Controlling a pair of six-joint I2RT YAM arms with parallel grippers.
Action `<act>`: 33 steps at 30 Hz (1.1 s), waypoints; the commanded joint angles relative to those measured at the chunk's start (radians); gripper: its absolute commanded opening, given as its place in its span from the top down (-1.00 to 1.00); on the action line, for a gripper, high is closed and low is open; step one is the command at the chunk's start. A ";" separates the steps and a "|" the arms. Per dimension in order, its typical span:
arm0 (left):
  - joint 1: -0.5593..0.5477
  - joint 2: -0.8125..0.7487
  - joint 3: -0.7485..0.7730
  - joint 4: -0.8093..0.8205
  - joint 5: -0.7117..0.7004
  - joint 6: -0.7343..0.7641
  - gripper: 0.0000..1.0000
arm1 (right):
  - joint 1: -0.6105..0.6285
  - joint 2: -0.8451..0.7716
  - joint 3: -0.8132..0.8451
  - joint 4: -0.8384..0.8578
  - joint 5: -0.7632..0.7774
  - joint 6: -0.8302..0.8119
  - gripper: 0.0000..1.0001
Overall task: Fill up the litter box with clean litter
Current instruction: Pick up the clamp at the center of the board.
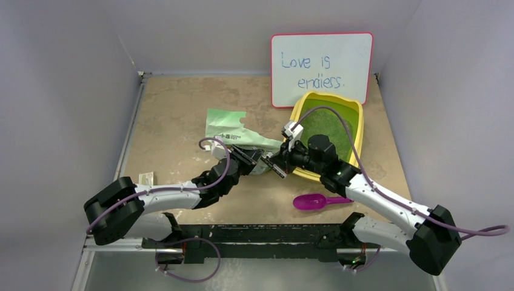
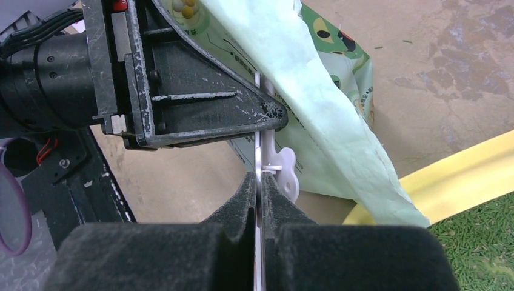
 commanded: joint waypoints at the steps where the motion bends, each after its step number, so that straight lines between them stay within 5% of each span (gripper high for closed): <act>1: -0.006 -0.010 0.033 0.044 -0.015 -0.001 0.77 | -0.001 0.004 0.020 0.034 -0.050 0.011 0.88; 6: -0.007 -0.024 0.023 0.041 -0.023 -0.003 0.79 | -0.002 -0.006 0.064 -0.048 -0.007 0.045 0.10; 12: -0.006 -0.032 0.023 0.043 -0.026 0.001 0.80 | -0.013 -0.050 0.088 -0.139 0.072 0.109 -0.35; 19: -0.005 -0.023 0.022 0.061 -0.013 0.000 0.80 | -0.037 0.020 0.169 -0.274 -0.031 0.142 -0.32; 33: -0.005 -0.026 0.016 0.072 -0.004 -0.003 0.81 | -0.037 0.086 0.213 -0.247 -0.052 0.101 0.04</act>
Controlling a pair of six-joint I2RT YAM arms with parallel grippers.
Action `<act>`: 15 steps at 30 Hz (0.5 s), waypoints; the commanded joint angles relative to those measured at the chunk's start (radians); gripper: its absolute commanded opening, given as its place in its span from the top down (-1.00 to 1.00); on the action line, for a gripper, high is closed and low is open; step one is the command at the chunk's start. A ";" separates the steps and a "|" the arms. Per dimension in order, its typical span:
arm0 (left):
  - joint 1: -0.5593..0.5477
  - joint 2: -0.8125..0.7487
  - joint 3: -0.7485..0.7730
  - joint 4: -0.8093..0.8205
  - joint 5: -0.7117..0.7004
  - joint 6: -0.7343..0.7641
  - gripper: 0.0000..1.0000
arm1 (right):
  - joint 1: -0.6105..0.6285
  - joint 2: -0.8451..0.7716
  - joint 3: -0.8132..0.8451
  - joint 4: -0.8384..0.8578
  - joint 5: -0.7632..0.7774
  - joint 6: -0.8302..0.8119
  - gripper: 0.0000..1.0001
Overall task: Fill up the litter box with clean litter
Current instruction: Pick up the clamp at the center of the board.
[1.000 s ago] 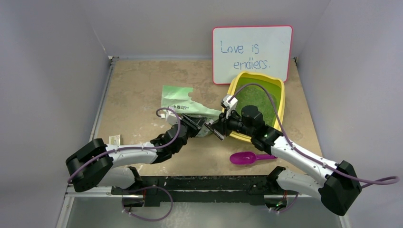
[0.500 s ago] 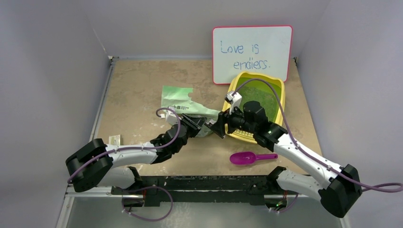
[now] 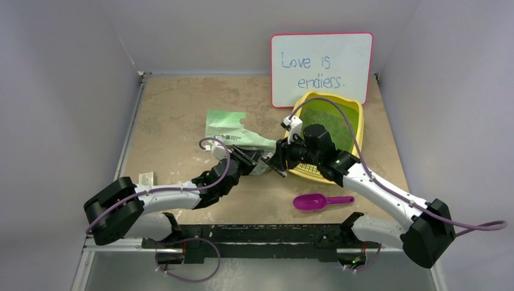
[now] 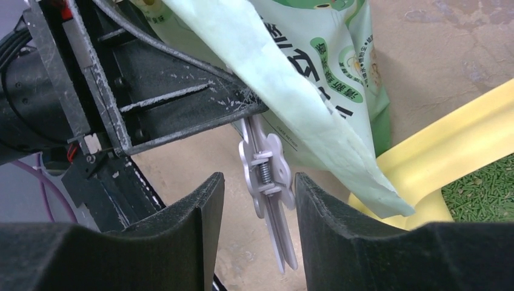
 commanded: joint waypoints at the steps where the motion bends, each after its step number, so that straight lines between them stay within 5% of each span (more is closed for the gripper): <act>1: -0.001 -0.025 0.017 0.075 -0.005 -0.004 0.81 | -0.003 0.019 0.073 0.008 -0.029 -0.016 0.07; 7: -0.002 -0.025 0.019 0.075 -0.004 -0.005 0.79 | -0.003 0.029 0.073 0.020 -0.037 -0.025 0.42; 10: -0.001 -0.029 0.017 0.070 -0.006 -0.005 0.63 | -0.003 0.021 0.064 0.026 -0.043 -0.040 0.60; 12: -0.001 -0.035 0.014 0.061 -0.012 -0.008 0.46 | -0.002 0.021 0.059 0.022 -0.041 -0.051 0.63; 15: -0.002 -0.041 0.014 0.057 -0.013 -0.005 0.46 | -0.003 0.027 0.060 0.014 -0.041 -0.066 0.67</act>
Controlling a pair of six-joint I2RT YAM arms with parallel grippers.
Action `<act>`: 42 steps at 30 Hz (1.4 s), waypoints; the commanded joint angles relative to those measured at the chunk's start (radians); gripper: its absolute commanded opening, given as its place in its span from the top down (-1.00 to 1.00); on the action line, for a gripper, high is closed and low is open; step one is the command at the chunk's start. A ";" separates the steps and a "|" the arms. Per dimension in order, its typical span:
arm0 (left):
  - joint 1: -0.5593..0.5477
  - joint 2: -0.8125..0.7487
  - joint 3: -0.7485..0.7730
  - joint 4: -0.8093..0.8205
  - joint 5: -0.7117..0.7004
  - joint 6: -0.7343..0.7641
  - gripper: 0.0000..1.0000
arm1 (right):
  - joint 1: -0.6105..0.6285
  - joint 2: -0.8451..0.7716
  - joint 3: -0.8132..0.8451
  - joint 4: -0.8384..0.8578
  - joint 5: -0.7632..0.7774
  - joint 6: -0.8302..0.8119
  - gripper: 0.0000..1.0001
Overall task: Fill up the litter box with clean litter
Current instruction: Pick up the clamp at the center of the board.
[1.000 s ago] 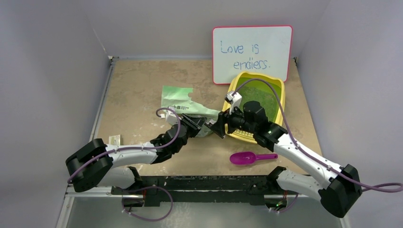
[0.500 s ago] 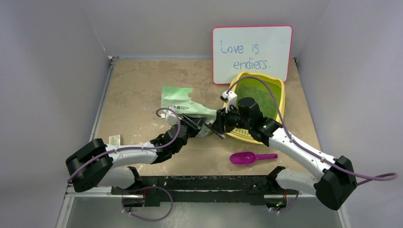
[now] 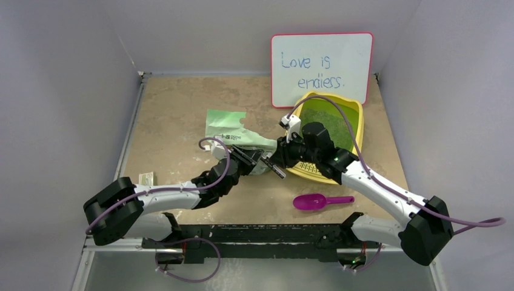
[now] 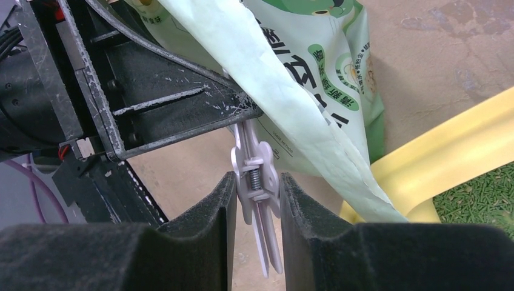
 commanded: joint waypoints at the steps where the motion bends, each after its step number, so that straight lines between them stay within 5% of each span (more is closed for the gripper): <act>1: -0.001 -0.041 0.014 0.059 -0.011 -0.005 0.46 | 0.004 -0.006 0.033 0.021 -0.040 -0.035 0.67; 4: -0.001 -0.043 0.015 0.061 -0.007 -0.004 0.39 | 0.004 -0.002 0.033 0.024 -0.043 -0.038 0.85; 9: -0.002 -0.052 0.019 0.041 -0.005 -0.001 -0.08 | 0.003 -0.001 0.037 0.032 -0.013 -0.030 0.86; 14: -0.001 -0.063 0.020 0.016 -0.011 0.008 -0.16 | 0.004 0.000 0.044 0.019 0.028 -0.034 1.00; 22: -0.001 -0.064 0.018 0.014 -0.011 0.015 0.41 | 0.003 0.005 0.050 0.044 -0.052 -0.015 0.79; 26: -0.002 -0.063 0.018 0.017 -0.011 0.012 0.53 | 0.003 -0.006 0.030 0.088 -0.075 0.015 0.70; 36: 0.000 -0.063 0.008 0.047 -0.019 -0.008 0.71 | 0.004 0.038 0.046 0.072 -0.068 -0.021 0.05; 42: 0.000 -0.064 0.009 0.050 -0.017 -0.008 0.76 | 0.003 0.057 0.057 0.045 -0.081 -0.040 0.00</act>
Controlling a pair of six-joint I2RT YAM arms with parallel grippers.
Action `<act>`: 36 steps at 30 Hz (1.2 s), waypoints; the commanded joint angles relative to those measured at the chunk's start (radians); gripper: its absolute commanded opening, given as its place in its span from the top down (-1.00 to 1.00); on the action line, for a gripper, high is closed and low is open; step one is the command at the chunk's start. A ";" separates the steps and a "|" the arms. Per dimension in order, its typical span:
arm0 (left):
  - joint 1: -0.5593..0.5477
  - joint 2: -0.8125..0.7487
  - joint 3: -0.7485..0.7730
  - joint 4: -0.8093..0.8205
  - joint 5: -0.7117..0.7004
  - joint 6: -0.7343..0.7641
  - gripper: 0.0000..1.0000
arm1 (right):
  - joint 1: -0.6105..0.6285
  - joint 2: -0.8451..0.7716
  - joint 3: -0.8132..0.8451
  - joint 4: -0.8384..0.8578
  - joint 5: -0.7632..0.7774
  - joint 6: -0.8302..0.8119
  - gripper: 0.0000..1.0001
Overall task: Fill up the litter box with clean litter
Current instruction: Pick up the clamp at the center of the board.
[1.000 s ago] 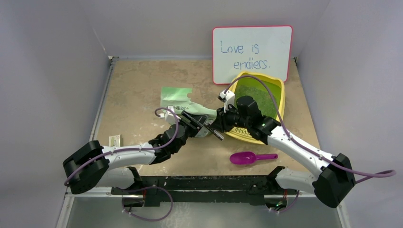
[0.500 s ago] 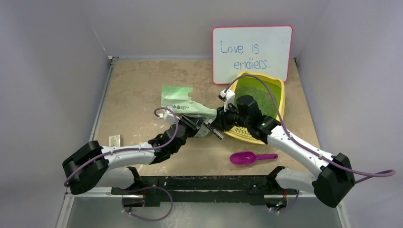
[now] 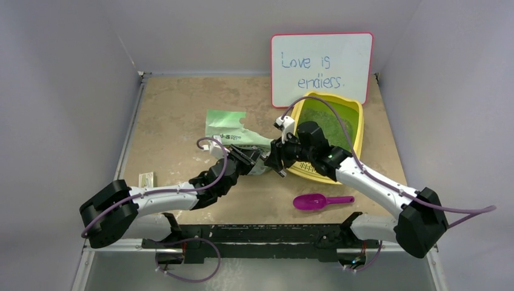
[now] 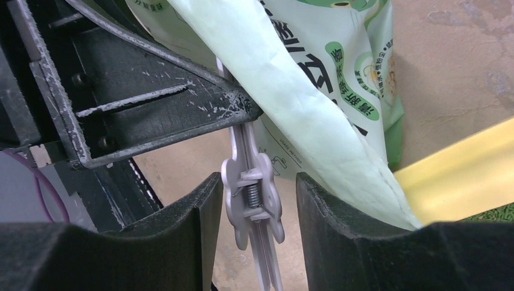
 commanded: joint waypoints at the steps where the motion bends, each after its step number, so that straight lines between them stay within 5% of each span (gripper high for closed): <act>1: 0.001 -0.023 0.009 0.071 -0.009 -0.015 0.76 | 0.002 -0.014 0.047 0.016 -0.035 -0.016 0.00; 8: 0.000 -0.023 0.011 0.060 -0.016 -0.015 0.76 | 0.001 -0.069 0.051 0.030 -0.013 -0.004 -0.07; 22: 0.001 -0.020 0.015 0.052 -0.014 -0.015 0.75 | 0.001 -0.074 0.068 -0.014 -0.020 -0.025 0.43; 30: 0.000 -0.025 0.024 0.021 -0.014 -0.016 0.00 | 0.002 -0.061 0.071 -0.041 0.021 -0.039 0.85; 36: 0.001 -0.040 0.022 0.000 -0.021 -0.006 -0.05 | 0.002 -0.064 0.070 -0.033 0.053 -0.030 0.88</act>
